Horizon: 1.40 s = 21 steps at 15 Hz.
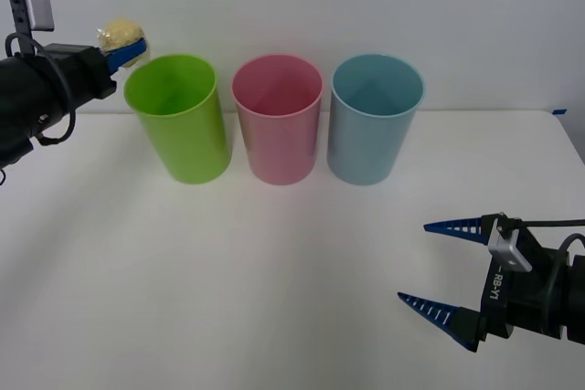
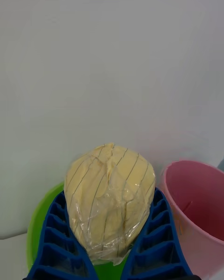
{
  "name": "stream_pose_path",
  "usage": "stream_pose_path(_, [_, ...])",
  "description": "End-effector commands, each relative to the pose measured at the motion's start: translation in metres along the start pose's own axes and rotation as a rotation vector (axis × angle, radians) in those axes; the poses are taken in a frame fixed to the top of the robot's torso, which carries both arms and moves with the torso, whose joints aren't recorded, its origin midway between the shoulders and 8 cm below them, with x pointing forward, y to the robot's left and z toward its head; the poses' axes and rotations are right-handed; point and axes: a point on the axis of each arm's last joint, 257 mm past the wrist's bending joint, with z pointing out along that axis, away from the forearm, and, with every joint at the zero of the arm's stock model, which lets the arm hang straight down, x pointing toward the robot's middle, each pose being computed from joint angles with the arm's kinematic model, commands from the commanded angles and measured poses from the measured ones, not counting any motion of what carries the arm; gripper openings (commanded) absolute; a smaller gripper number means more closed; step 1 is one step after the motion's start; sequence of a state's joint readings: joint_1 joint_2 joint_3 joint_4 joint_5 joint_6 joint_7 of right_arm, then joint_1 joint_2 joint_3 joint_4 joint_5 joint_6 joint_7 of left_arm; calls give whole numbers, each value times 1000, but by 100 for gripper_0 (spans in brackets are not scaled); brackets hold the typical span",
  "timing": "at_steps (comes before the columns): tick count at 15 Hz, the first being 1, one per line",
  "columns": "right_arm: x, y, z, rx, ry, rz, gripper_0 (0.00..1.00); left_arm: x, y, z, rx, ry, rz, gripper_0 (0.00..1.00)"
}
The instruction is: Put cans in the blue bin and PET bottles in the pink bin and trash in the green bin.
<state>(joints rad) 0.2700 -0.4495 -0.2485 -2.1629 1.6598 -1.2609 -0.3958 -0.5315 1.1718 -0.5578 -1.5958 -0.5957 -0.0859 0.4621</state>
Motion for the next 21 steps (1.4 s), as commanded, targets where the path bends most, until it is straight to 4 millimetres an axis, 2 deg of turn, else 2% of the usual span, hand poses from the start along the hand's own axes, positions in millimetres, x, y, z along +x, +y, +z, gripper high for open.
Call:
stream_pose_path(1, [0,0,0,0,0,0,100,10,7,16,-26,37,25,0])
stream_pose_path(5, [0,0,0,0,0,0,100,24,15,24,-43,82,24,0])
stream_pose_path(12, [0,0,0,0,0,0,100,45,16,20,-42,147,38,0])
stream_pose_path(17, [0,0,0,0,0,0,100,44,15,21,-43,146,21,0])
stream_pose_path(18, [0,0,0,0,0,0,100,41,17,22,-54,138,16,11])
stream_pose_path(20, [0,0,0,0,0,0,100,38,18,22,-57,132,18,43])
stream_pose_path(21, [0,0,0,0,0,0,100,38,17,23,-56,131,18,89])
